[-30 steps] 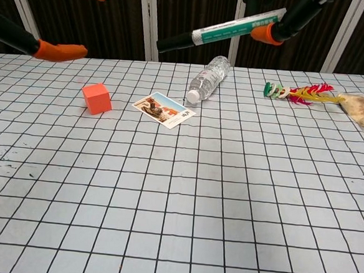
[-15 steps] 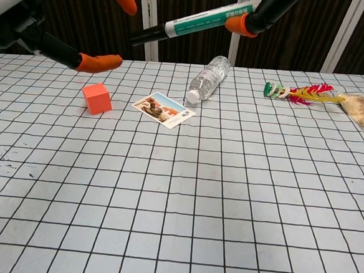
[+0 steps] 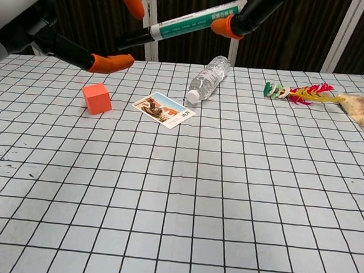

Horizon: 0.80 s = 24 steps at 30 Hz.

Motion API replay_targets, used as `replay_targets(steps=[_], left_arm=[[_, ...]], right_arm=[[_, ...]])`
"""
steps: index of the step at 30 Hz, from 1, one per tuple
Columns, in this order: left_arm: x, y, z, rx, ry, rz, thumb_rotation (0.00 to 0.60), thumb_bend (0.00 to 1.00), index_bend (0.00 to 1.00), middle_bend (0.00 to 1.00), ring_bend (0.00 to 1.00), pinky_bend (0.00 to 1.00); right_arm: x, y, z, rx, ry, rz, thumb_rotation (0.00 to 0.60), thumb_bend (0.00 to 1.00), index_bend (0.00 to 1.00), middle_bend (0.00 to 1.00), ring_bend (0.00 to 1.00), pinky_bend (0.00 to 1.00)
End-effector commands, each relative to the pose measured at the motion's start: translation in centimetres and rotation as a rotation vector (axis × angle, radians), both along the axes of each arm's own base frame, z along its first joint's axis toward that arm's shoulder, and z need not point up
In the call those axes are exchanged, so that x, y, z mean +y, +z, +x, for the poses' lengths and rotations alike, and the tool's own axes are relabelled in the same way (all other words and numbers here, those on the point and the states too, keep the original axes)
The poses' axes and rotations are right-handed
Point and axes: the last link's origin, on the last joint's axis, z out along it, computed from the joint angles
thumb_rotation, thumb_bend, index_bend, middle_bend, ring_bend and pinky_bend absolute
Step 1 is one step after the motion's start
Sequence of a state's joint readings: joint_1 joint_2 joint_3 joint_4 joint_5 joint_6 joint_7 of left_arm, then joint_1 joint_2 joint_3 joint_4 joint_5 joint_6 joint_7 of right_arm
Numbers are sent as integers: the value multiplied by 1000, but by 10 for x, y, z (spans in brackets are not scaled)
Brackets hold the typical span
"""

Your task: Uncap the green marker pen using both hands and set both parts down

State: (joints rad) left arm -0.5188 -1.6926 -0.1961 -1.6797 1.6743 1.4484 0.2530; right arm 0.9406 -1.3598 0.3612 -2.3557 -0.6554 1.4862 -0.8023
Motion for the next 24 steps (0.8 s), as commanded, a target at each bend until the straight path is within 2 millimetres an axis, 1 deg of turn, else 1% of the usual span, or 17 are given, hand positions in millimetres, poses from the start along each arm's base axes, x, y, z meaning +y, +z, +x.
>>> replay_targets(steps=[1, 24], left_arm=[[0, -2, 1, 1, -1, 5, 600, 323, 447, 317, 11, 37], [4, -8, 0, -17, 0, 43, 600, 354, 510, 355, 12, 37]], right_arm=[[0, 0, 1, -7, 2, 4, 600, 640, 761, 223, 236, 112], [0, 2, -5, -45, -7, 21, 600, 647, 790, 238, 245, 122]])
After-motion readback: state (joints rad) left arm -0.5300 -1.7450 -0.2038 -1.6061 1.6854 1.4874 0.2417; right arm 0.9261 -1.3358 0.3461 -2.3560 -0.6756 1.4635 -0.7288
